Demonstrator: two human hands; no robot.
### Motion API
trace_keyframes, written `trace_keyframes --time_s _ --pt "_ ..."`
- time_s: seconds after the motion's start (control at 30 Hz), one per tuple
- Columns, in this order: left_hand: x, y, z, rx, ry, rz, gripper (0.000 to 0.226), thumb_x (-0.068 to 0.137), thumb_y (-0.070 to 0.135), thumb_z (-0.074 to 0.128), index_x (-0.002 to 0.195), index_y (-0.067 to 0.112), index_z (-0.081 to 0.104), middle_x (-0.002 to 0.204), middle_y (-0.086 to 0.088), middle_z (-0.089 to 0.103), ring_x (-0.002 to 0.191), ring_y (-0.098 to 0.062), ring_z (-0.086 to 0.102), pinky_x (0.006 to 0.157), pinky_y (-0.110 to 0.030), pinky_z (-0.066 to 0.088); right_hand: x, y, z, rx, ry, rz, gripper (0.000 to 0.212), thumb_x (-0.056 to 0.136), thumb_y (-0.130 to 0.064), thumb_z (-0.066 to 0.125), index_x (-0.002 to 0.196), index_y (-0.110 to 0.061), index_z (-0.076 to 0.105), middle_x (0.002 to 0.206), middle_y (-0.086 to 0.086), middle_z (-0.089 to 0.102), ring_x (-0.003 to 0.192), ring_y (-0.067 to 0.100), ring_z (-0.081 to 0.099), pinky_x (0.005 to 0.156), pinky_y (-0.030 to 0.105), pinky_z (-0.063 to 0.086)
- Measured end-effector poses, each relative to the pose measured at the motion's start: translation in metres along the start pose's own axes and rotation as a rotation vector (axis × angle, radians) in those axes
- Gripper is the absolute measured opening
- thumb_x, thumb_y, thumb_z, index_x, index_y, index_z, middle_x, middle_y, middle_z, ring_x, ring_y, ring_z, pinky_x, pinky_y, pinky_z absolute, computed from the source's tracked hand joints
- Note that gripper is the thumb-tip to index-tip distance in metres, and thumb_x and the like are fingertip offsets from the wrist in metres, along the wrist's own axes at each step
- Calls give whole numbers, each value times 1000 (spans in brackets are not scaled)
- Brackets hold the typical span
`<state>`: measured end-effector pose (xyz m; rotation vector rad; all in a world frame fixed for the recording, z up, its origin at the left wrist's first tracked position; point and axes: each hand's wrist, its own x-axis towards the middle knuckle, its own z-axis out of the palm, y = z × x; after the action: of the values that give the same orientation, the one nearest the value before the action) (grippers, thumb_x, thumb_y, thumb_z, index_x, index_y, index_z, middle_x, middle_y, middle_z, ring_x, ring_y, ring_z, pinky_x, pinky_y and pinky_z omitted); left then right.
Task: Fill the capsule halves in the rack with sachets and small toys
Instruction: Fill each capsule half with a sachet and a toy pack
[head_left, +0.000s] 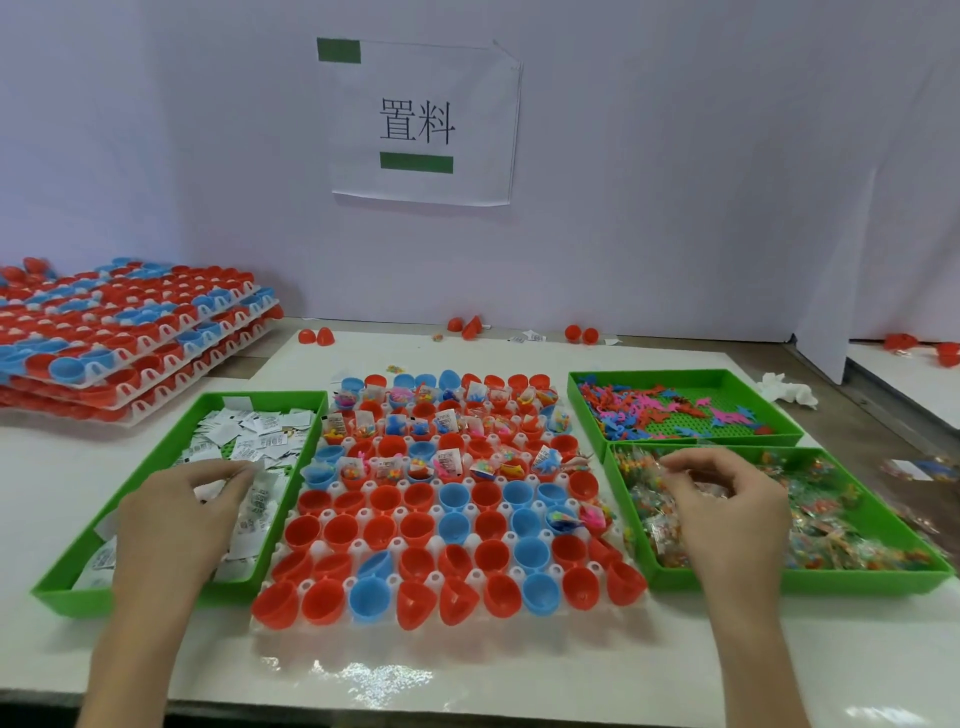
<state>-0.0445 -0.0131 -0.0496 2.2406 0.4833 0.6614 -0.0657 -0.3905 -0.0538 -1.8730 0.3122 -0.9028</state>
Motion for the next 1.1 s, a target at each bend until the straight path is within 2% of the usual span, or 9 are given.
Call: trace_keyframes --time_s 0.1,0.4,0.53,0.6,0.7,0.8,0.87,1.0,1.1 --pt "0 -4 0 -8 35 23 12 89 19 72 97 13 78 112 -15 73 100 -33 62 90 -44 45 0 -2 -2 72 114 -44 33 84 -1 73 77 -33 67 78 -14 69 73 2 63 65 16 49" --pt "-6 -2 -9 -261 138 41 20 86 38 73 92 18 72 82 8 69 87 -23 65 90 -39 50 4 -4 -9 203 247 -87 20 91 -9 69 108 -20 72 93 5 69 70 14 64 60 27 53" --pt "-14 16 -9 -408 221 21 45 90 48 64 110 7 70 94 -5 67 75 7 62 72 -1 44 2 -15 -4 293 164 -82 27 92 -4 67 106 -28 70 94 5 69 72 12 67 60 14 51" --pt "-21 31 -5 -476 238 32 46 89 50 64 111 11 70 90 1 68 69 17 59 68 3 43 -3 -25 2 361 92 -95 27 93 -4 66 105 -27 71 94 0 70 77 16 71 65 17 54" --pt "-37 47 6 -557 263 74 24 86 44 70 99 25 73 76 18 69 69 14 63 65 -2 49 -13 -39 11 417 -8 -159 28 92 -3 67 102 -29 72 93 -3 70 82 21 71 73 25 57" --pt "-31 37 10 -512 235 54 5 87 33 73 87 29 70 78 13 72 74 -7 68 75 -23 56 -20 -45 17 424 -55 -188 26 92 -4 68 99 -29 72 88 -5 69 79 17 70 71 23 57" --pt "-15 14 6 -395 159 -6 8 87 30 73 93 25 69 90 -4 73 78 -18 66 82 -40 56 -21 -45 16 433 -56 -173 26 91 -2 68 96 -28 72 85 -6 69 76 14 69 68 20 55" --pt "8 -23 -16 -343 108 -62 16 87 40 70 89 25 66 105 -17 72 75 0 64 72 -22 55 -16 -44 15 440 -26 -135 27 91 1 67 92 -26 71 82 -8 69 71 5 68 63 15 52" --pt "2 -29 -17 -311 131 -80 50 81 67 60 101 22 66 106 -11 68 94 -23 64 92 -44 52 -18 -44 17 422 -25 -121 27 91 1 67 91 -26 71 81 -9 69 70 3 67 62 13 51"
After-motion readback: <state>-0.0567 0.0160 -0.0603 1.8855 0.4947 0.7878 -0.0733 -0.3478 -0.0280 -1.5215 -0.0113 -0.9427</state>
